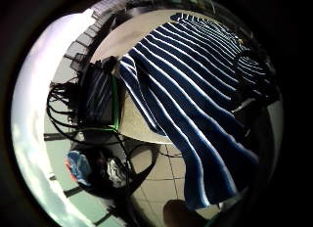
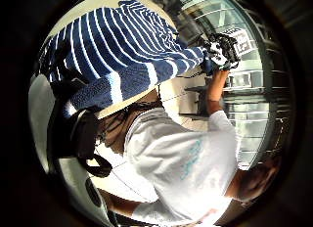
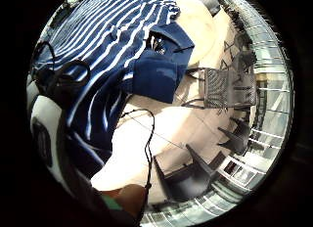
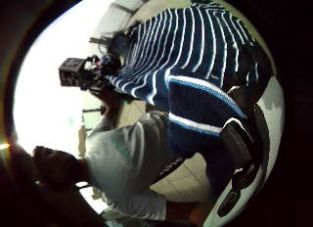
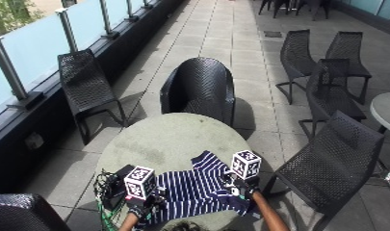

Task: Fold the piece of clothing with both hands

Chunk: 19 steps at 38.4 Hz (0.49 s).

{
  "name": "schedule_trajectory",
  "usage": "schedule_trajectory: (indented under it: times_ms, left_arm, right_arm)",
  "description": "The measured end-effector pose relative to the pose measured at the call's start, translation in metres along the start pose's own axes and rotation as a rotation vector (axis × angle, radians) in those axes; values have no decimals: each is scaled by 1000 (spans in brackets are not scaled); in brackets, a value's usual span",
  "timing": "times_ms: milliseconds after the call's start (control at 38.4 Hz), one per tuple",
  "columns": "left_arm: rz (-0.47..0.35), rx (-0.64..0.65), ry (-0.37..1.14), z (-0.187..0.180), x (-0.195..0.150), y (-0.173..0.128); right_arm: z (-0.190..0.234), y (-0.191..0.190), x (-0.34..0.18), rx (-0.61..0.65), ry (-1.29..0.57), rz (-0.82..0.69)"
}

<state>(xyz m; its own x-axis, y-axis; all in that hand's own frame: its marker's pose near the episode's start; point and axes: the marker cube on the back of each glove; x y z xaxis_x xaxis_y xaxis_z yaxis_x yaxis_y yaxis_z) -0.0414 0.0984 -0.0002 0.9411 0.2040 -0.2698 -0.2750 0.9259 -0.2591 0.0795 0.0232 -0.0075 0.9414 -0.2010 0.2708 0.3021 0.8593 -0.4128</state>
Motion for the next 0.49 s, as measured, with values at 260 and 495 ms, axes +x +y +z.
schedule_trajectory:
  times_ms: [260,495]
  left_arm:
    - [-452,-123,-143,-63,-71,-157]
    - [-656,-250,-163,-69,-62,-154]
  right_arm:
    - [-108,-141,-2,-58,45,316]
    - [-100,-197,22,228,94,491]
